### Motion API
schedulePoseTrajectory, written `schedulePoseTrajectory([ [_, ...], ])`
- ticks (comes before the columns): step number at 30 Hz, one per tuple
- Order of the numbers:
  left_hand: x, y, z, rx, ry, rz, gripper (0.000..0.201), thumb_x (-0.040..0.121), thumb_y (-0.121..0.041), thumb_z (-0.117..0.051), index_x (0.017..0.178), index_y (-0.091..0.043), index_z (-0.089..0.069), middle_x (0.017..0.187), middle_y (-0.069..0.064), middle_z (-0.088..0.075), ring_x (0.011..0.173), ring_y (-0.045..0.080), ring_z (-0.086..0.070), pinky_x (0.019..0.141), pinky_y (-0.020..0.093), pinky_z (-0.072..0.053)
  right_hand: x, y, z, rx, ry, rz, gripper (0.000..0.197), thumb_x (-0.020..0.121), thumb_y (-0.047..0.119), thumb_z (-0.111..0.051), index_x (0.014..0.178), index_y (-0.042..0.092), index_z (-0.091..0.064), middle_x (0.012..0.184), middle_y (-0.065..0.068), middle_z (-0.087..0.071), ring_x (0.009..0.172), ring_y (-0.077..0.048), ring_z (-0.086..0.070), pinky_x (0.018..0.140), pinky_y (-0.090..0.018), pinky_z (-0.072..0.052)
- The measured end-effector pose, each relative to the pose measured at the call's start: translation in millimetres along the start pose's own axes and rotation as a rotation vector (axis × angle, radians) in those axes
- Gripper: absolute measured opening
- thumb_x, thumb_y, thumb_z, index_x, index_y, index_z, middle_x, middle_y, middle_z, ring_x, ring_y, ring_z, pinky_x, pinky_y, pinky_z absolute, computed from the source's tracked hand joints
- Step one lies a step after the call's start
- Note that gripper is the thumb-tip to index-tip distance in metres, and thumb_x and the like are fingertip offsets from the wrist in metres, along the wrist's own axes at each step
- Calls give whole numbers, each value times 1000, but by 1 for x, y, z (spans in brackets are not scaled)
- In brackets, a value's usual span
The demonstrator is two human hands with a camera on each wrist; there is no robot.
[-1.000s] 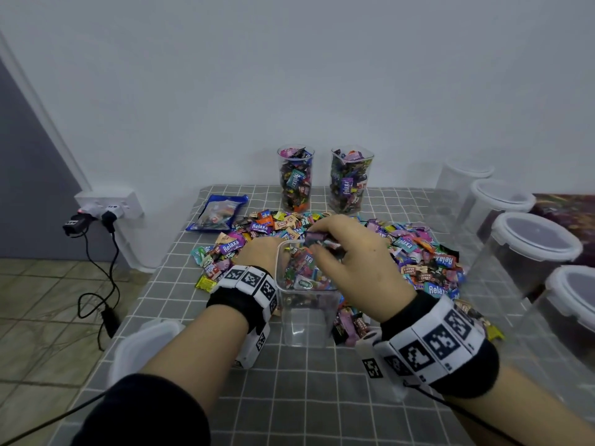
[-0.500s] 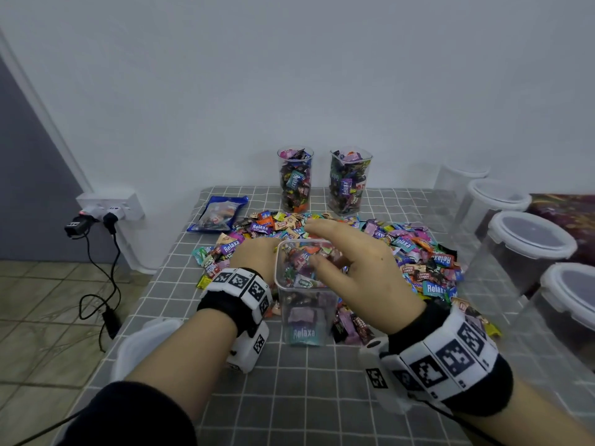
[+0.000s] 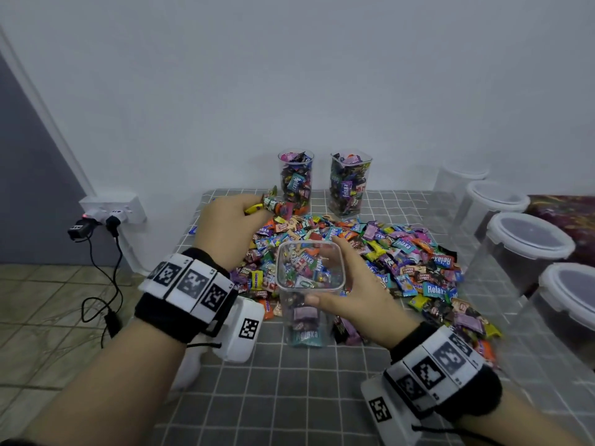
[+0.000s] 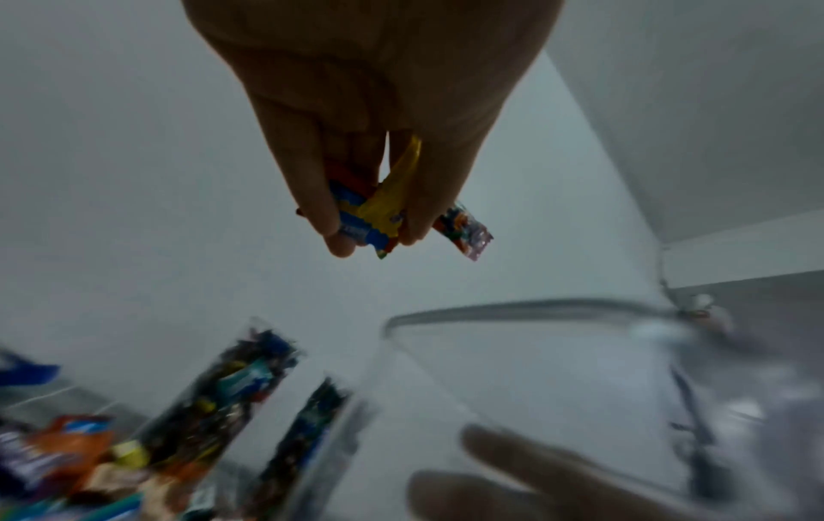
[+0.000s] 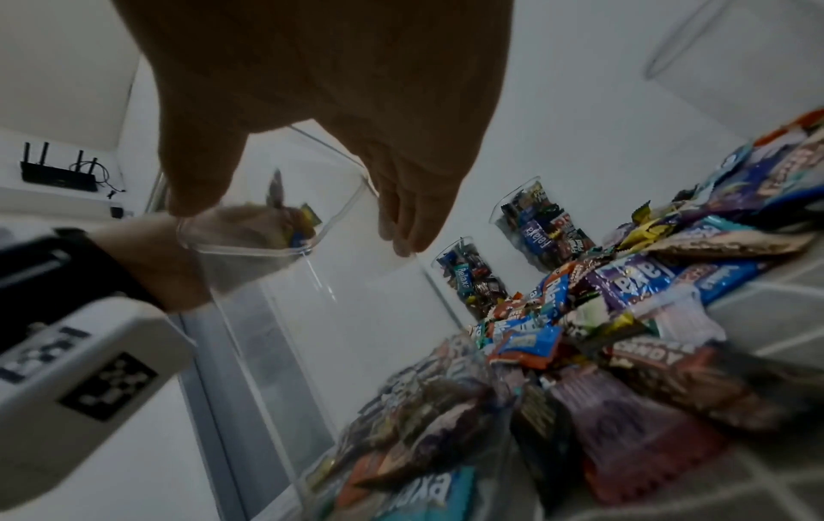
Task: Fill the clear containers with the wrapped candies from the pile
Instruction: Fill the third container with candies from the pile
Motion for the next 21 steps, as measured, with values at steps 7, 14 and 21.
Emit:
schedulePoseTrajectory([
  [7,-27,-47,-6,216,123,-317,15,86,-19,-59,88,-19,-74,66,-4,-62,59,5,-48,52,13,-29,3,-8,2,9,-31,-2,91,56,54,-76,134,35,-35,132,20,-47,124,1,-45,107,-30,-38],
  [14,-46,-57,-29,466,282,-492,27,62,-20,-65,86,-17,-77,89,-1,-74,78,15,-71,61,30,-56,4,-11,2,35,-45,11,87,58,50,-80,133,36,-38,132,21,-47,124,3,-44,107,-32,-39],
  [21,-50,-46,-41,436,376,-357,30,88,-26,-58,116,-30,-67,135,-8,-55,123,8,-51,101,28,-41,5,-13,3,17,-55,9,82,67,34,-83,133,35,-34,129,22,-47,120,7,-45,98,-17,-39],
])
Point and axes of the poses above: each hand's wrist, its own x-axis towards the middle knuckle, its own z-axis out of the back of the hand, y = z × x, the point moved 6 cm from there along x, towards the middle knuckle
